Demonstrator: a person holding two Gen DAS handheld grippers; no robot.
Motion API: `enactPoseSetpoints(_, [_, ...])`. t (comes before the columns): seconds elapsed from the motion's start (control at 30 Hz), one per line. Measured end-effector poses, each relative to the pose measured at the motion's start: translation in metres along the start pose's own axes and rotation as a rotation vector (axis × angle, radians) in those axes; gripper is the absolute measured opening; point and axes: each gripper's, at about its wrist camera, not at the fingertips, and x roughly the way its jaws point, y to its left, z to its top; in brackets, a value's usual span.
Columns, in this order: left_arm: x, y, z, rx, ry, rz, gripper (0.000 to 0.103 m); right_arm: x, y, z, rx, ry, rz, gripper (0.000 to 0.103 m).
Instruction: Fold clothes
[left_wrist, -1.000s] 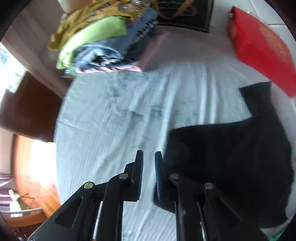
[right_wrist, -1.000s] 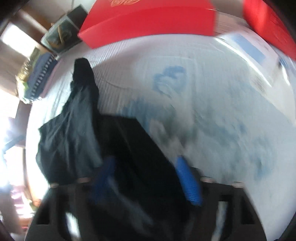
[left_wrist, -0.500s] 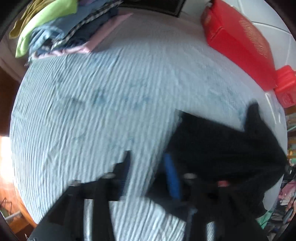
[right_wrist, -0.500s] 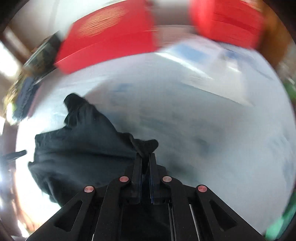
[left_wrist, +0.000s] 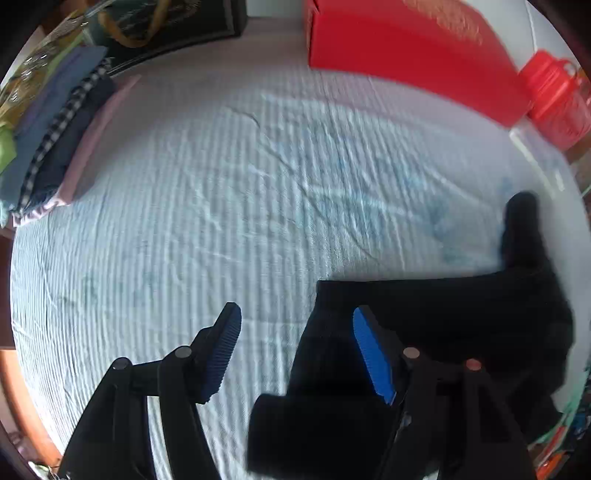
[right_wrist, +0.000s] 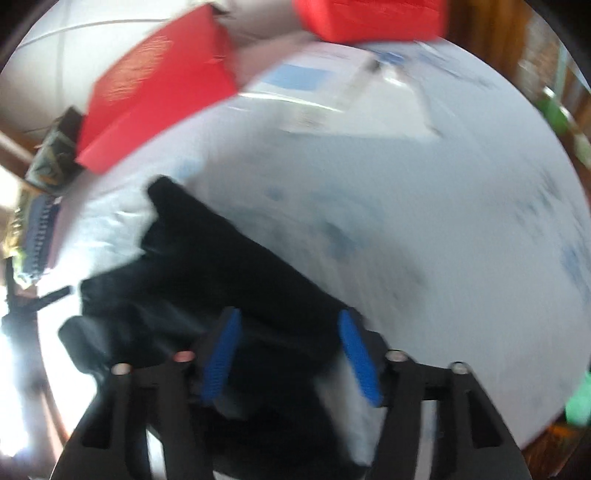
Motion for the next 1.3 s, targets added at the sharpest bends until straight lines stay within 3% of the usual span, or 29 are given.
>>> enactPoseSetpoints(0.03, [0.006, -0.004, 0.000, 0.006, 0.010, 0.008, 0.063, 0.008, 0.017, 0.012, -0.035, -0.002, 0.019, 0.076])
enactPoseSetpoints(0.1, [0.019, -0.011, 0.000, 0.017, 0.029, 0.025, 0.063, 0.028, 0.051, 0.030, -0.093, 0.000, 0.051, 0.083])
enactPoseSetpoints(0.3, [0.025, -0.016, 0.001, 0.009, 0.024, 0.030, 0.065, 0.094, 0.130, 0.081, -0.223, 0.022, 0.041, 0.083])
enactPoseSetpoints(0.37, [0.024, -0.018, 0.000, 0.025, 0.029, 0.017, 0.057, 0.114, 0.146, 0.093, -0.248, 0.031, 0.019, 0.086])
enactPoseSetpoints(0.4, [0.024, -0.019, 0.000, 0.034, 0.032, 0.010, 0.044, 0.126, 0.150, 0.097, -0.257, 0.048, -0.003, 0.087])
enactPoseSetpoints(0.43, [0.023, -0.024, 0.000, 0.045, 0.036, -0.001, 0.021, 0.138, 0.153, 0.100, -0.265, 0.068, -0.025, 0.086])
enactPoseSetpoints(0.47, [0.022, -0.029, -0.001, 0.061, 0.039, -0.004, 0.012, 0.148, 0.155, 0.100, -0.272, 0.097, -0.048, 0.080])
enactPoseSetpoints(0.5, [0.021, -0.034, -0.002, 0.077, 0.030, 0.018, 0.008, 0.155, 0.154, 0.098, -0.276, 0.119, -0.070, 0.040])
enactPoseSetpoints(0.53, [0.019, -0.038, -0.003, 0.092, 0.018, 0.038, 0.007, 0.154, 0.150, 0.096, -0.267, 0.118, -0.091, 0.010])
enactPoseSetpoints(0.57, [0.014, -0.039, -0.003, 0.098, -0.013, 0.047, 0.006, 0.150, 0.144, 0.095, -0.249, 0.109, -0.098, 0.007])
enactPoseSetpoints(0.7, [-0.039, -0.033, 0.008, 0.071, -0.152, -0.012, 0.006, 0.074, 0.100, 0.095, -0.071, -0.035, 0.057, 0.007])
enactPoseSetpoints(0.8, [-0.081, -0.038, 0.037, 0.065, -0.265, -0.057, 0.006, 0.013, 0.085, 0.105, 0.002, -0.171, 0.095, 0.007])
enactPoseSetpoints(0.87, [-0.100, -0.049, 0.067, 0.063, -0.331, -0.055, 0.006, -0.003, 0.093, 0.126, 0.025, -0.234, 0.094, 0.007])
enactPoseSetpoints(0.9, [-0.100, -0.050, 0.089, 0.051, -0.355, -0.021, 0.006, -0.006, 0.100, 0.139, 0.036, -0.260, 0.090, 0.014])
enactPoseSetpoints(0.93, [-0.098, -0.052, 0.111, 0.040, -0.373, 0.015, 0.007, -0.008, 0.107, 0.152, 0.047, -0.282, 0.090, 0.031])
enactPoseSetpoints(0.97, [-0.085, -0.054, 0.134, 0.037, -0.362, 0.057, 0.008, -0.003, 0.114, 0.166, 0.054, -0.292, 0.106, 0.041])
enactPoseSetpoints(1.0, [-0.075, -0.055, 0.155, 0.033, -0.348, 0.099, 0.011, 0.002, 0.121, 0.178, 0.063, -0.296, 0.126, 0.061])
enactPoseSetpoints(1.03, [-0.069, -0.051, 0.164, 0.024, -0.316, 0.131, 0.016, 0.005, 0.128, 0.186, 0.073, -0.284, 0.154, 0.065])
enactPoseSetpoints(1.17, [-0.059, -0.031, 0.154, 0.025, -0.241, 0.110, 0.025, -0.006, 0.126, 0.176, 0.021, -0.290, 0.124, 0.065])
enactPoseSetpoints(1.23, [-0.059, -0.020, 0.135, 0.024, -0.214, 0.074, 0.048, -0.005, 0.105, 0.154, 0.026, -0.254, 0.086, 0.065])
enactPoseSetpoints(1.3, [-0.059, -0.014, 0.109, 0.023, -0.180, 0.039, 0.051, -0.004, 0.083, 0.133, 0.032, -0.218, 0.048, 0.065])
